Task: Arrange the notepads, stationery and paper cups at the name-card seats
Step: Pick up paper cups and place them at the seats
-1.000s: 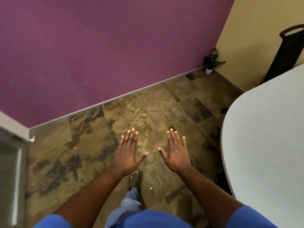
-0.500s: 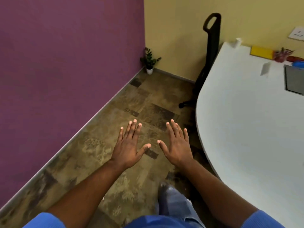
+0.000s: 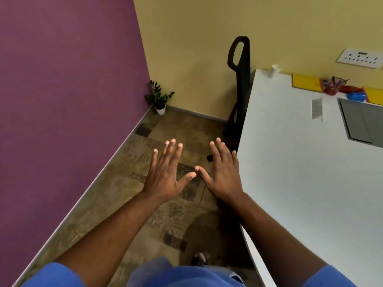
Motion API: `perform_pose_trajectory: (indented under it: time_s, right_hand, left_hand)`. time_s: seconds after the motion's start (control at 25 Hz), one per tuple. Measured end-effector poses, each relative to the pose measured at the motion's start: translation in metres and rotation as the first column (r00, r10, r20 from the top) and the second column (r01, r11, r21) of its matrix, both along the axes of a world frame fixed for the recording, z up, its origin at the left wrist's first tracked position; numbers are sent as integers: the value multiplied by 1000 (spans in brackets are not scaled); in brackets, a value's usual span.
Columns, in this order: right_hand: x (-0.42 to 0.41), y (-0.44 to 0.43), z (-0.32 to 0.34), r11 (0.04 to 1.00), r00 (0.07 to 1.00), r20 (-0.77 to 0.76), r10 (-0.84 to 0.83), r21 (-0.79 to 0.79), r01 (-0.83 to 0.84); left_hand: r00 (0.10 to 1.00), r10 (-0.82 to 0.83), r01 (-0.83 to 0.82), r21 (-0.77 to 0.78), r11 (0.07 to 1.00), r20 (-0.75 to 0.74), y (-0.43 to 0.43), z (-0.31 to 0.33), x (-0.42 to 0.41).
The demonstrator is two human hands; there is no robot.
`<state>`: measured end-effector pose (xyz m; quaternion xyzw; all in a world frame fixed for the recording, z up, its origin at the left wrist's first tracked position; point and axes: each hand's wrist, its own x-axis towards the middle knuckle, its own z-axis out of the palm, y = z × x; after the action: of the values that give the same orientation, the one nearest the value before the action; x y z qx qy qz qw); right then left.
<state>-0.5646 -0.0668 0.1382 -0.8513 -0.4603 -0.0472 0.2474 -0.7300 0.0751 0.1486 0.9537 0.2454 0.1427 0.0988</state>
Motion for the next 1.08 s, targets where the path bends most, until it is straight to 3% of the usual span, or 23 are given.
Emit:
perform_pose_trajectory:
  time_s: [0.28,0.56,0.84,1.08]
  right_hand:
    - [146,120,43,986,988,36,-150,85,147]
    - [264,228,67,914,916,10,-402,74,400]
    - [386,266,71,806,811,-64,-582,86,586]
    - [513,282,48,756,760,-102,-642,79,650]
  left_hand:
    - [988,-86,89,-17,996,129,161,22,155]
    - [915,-386,384,40,923,120,300,50,338]
    - [779,-619,615,71,786,100,351,77,526]
    - [744,-664,663,43,747,76,377,67,673]
